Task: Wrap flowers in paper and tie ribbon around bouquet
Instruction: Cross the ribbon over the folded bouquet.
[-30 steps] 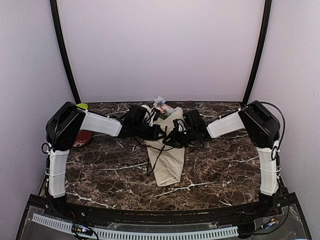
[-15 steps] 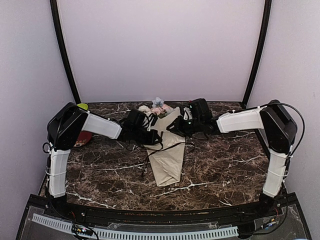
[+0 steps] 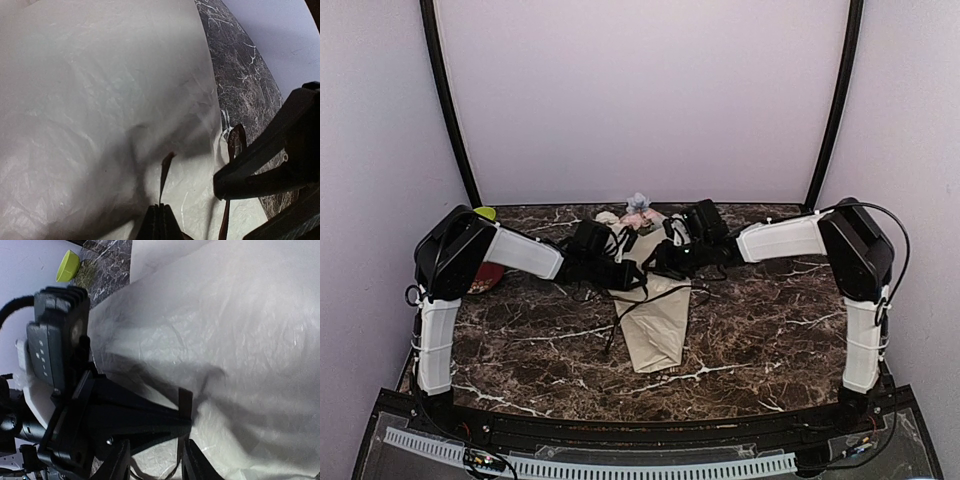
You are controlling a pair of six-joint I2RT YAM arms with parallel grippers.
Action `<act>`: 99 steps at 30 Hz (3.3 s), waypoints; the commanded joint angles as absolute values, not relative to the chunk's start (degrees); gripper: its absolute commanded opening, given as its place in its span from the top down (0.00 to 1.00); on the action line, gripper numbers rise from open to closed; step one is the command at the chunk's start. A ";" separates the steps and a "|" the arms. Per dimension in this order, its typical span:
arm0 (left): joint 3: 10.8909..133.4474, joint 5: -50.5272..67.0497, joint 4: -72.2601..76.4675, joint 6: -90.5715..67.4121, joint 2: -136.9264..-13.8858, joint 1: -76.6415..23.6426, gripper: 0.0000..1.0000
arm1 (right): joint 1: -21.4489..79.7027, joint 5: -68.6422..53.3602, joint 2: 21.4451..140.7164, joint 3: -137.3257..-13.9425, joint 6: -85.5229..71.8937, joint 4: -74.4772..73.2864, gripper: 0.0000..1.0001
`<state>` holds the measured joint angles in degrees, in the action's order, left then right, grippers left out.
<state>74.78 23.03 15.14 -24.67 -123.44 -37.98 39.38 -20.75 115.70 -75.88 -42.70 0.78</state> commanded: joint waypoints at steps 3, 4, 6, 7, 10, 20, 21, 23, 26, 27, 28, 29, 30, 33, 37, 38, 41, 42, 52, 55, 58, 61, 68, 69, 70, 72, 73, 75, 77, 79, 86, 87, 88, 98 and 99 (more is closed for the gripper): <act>73.39 24.28 14.47 -22.53 -122.34 -37.80 1.00 | 38.51 -20.14 121.23 -85.00 -38.24 -3.75 0.66; 73.39 24.49 14.66 -22.57 -122.40 -37.87 1.00 | 38.42 -20.14 121.89 -85.66 -38.23 -4.37 0.66; 73.30 24.73 14.85 -22.48 -122.35 -37.82 1.00 | 38.41 -19.75 123.13 -86.89 -38.00 -5.26 0.66; 73.32 24.65 14.89 -22.38 -122.34 -37.86 1.00 | 38.43 -19.62 123.45 -87.33 -37.93 -5.68 0.66; 73.46 24.51 14.45 -22.08 -122.26 -37.81 1.00 | 38.42 -19.32 123.77 -87.65 -37.97 -6.29 0.66; 73.66 24.05 13.42 -20.94 -122.10 -37.79 1.00 | 38.41 -22.61 126.03 -88.21 -38.26 -6.02 0.75; 73.61 24.04 13.32 -20.70 -121.91 -37.87 1.00 | 38.41 -23.33 125.96 -87.89 -38.35 -5.36 0.78; 73.71 24.03 13.10 -19.98 -121.82 -37.81 1.00 | 38.32 -24.10 126.03 -87.88 -38.43 -4.66 0.84; 73.64 24.16 12.59 -19.10 -121.31 -37.80 1.00 | 37.95 -23.06 125.95 -88.02 -38.13 -5.26 1.00; 73.56 24.09 12.38 -18.70 -121.03 -37.85 1.00 | 37.75 -22.48 125.64 -87.87 -37.97 -5.54 1.00; 73.48 23.93 12.13 -18.27 -120.72 -37.87 0.99 | 37.57 -21.92 125.29 -87.55 -37.73 -5.80 1.00; 73.40 23.83 11.80 -17.66 -120.34 -37.82 0.95 | 37.35 -21.33 124.79 -87.08 -37.35 -6.00 1.00; 73.31 23.53 11.42 -16.90 -119.94 -37.85 0.88 | 37.18 -20.76 124.20 -86.57 -37.08 -6.10 1.00; 73.30 22.62 9.74 -14.52 -118.92 -37.85 0.70 | 36.84 -18.66 122.15 -84.76 -35.65 -7.34 1.00; 72.45 24.92 8.30 -9.64 -116.52 -38.08 0.61 | 36.83 -17.45 119.36 -80.38 -34.73 -7.50 1.00; 71.94 25.55 7.96 -7.71 -115.78 -38.49 0.60 | 36.83 -17.43 118.98 -79.81 -34.64 -7.35 1.00; 71.02 24.29 5.22 -0.21 -114.05 -39.95 0.53 | 36.77 -17.55 118.34 -78.99 -34.30 -7.79 1.00; 71.10 23.41 3.79 2.19 -113.80 -40.51 0.51 | 36.83 -17.63 118.11 -78.80 -34.28 -7.75 1.00; 76.34 19.99 -6.49 17.76 -116.13 -43.30 0.42 | 36.95 -19.51 118.07 -78.22 -33.86 -8.39 1.00; 77.52 19.16 -8.60 19.75 -117.08 -43.40 0.44 | 37.02 -19.49 116.86 -77.34 -33.29 -8.67 1.00; 77.09 18.01 -8.36 20.75 -117.16 -43.67 0.46 | 37.00 -19.80 116.25 -76.67 -32.68 -9.32 1.00; 76.94 15.43 -7.98 21.63 -117.54 -44.24 0.57 | 37.01 -21.58 116.30 -76.47 -31.73 -10.36 1.00; 76.64 14.70 -7.03 22.10 -117.95 -44.73 0.77 | 37.07 -22.71 115.59 -75.69 -31.21 -10.90 1.00; 76.79 14.83 -7.11 22.11 -117.92 -44.80 0.82 | 37.12 -22.79 115.54 -75.68 -31.09 -10.90 1.00; 76.84 14.71 -7.19 22.12 -117.84 -44.82 0.89 | 37.09 -22.96 115.56 -75.73 -30.88 -11.06 1.00; 76.92 13.93 -7.09 22.10 -117.79 -44.91 1.00 | 37.11 -23.07 115.77 -76.05 -30.28 -11.79 1.00; 76.96 13.64 -6.86 21.75 -117.59 -44.91 1.00 | 37.09 -23.24 115.94 -76.36 -29.75 -12.36 1.00; 76.78 13.95 -6.10 21.27 -116.87 -44.91 1.00 | 37.14 -23.64 116.10 -76.50 -28.82 -13.70 1.00; 76.21 14.04 -4.70 21.06 -115.98 -44.91 1.00 | 37.12 -23.78 115.98 -76.31 -27.99 -14.71 1.00; 75.63 13.00 -3.13 20.50 -115.05 -44.87 1.00 | 37.09 -23.81 115.85 -76.20 -27.04 -15.51 1.00; 71.63 14.54 4.62 18.82 -110.45 -44.91 1.00 | 37.13 -25.88 115.40 -75.80 -25.46 -16.63 1.00; 71.44 15.03 4.90 18.74 -110.09 -44.83 1.00 | 37.13 -26.06 115.52 -75.90 -25.25 -16.94 1.00; 71.15 15.49 5.33 18.59 -109.86 -44.83 1.00 | 37.11 -26.12 115.68 -76.19 -25.06 -17.37 1.00; 70.00 20.59 9.72 15.30 -109.16 -43.96 1.00 | 37.19 -28.68 116.23 -76.46 -23.98 -18.59 0.84; 69.90 21.75 9.91 14.93 -109.09 -43.65 1.00 | 37.20 -28.68 116.10 -76.42 -23.89 -18.67 0.81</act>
